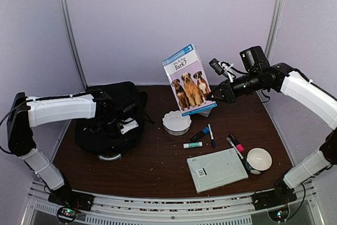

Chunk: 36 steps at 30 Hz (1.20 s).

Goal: Pack the student bag
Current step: Pick up the largest pocket of the bag from the student bag.

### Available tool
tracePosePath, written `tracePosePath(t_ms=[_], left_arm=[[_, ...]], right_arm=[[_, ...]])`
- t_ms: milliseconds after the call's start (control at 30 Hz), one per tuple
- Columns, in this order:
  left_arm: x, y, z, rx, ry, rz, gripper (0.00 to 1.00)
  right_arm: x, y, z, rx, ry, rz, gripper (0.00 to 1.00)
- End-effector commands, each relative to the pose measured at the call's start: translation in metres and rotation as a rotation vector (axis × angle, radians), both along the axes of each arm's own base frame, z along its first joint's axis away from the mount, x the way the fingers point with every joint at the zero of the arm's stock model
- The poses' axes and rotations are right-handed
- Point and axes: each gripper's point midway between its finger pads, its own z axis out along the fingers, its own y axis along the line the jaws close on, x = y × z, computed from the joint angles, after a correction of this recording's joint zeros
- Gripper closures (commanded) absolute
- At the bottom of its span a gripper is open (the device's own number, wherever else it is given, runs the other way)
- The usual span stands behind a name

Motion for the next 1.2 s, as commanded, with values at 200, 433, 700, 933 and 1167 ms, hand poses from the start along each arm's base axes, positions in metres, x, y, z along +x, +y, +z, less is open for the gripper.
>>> tracePosePath(t_ms=[200, 433, 700, 933, 1167], left_arm=[[0.011, 0.04, -0.036, 0.345, -0.07, 0.007, 0.57], [0.012, 0.045, -0.032, 0.336, -0.106, 0.049, 0.61], [0.023, 0.051, -0.033, 0.362, -0.159, 0.055, 0.81], [0.045, 0.045, -0.018, 0.33, -0.229, 0.088, 1.0], [0.051, 0.043, -0.019, 0.306, -0.233, 0.082, 1.0]], right_arm=[[-0.004, 0.001, 0.001, 0.048, -0.017, 0.02, 1.0], [-0.005, 0.006, -0.006, 0.068, 0.017, 0.037, 1.0], [-0.003, 0.01, -0.008, 0.08, 0.041, 0.049, 1.0], [-0.011, 0.006, 0.003, 0.085, 0.012, 0.05, 1.0], [-0.014, 0.003, 0.006, 0.082, 0.001, 0.05, 1.0]])
